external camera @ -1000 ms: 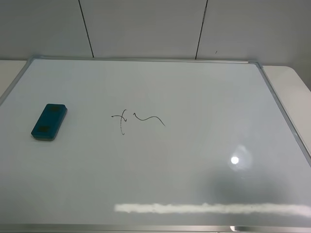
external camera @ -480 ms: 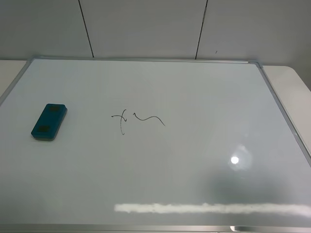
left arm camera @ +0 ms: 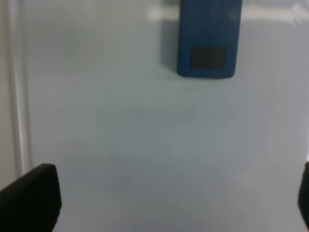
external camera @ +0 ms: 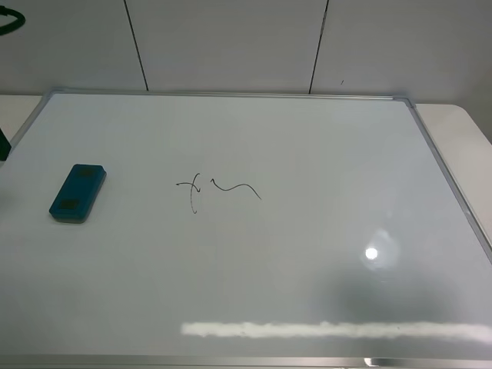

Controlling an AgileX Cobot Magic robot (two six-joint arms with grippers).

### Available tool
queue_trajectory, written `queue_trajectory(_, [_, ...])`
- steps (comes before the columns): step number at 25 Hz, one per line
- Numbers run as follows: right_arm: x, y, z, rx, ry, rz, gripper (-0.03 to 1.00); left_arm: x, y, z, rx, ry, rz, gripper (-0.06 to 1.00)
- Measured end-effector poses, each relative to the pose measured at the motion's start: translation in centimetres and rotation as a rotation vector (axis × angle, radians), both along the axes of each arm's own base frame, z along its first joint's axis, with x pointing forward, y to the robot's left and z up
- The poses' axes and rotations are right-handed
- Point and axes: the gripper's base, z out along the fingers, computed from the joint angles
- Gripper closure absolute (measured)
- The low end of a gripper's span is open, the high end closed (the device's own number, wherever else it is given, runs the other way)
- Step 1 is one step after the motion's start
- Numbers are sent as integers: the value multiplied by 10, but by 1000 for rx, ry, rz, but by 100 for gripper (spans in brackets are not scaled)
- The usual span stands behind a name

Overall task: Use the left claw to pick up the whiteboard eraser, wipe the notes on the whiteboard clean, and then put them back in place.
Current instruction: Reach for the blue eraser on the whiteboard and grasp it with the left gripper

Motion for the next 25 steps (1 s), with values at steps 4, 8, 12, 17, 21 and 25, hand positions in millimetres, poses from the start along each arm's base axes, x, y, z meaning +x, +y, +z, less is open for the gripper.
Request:
queue_trajectory(4, [0,0,0,0,0,0,-2,21,0,-20,-7,52,2,-5])
queue_trajectory(8, [0,0,0,0,0,0,-2,38,0,-39,-8,85,2,-5])
queue_trajectory(12, [0,0,0,0,0,0,-2,49,-2,-55,-2,115,-21,-5])
queue_trajectory(17, [0,0,0,0,0,0,-2,60,-11,-67,6,93,-77,-5])
queue_trajectory(21, [0,0,0,0,0,0,-2,69,-12,-80,6,98,-78,-5])
queue_trajectory(25, [0,0,0,0,0,0,-2,79,-12,-97,14,110,-105,-5])
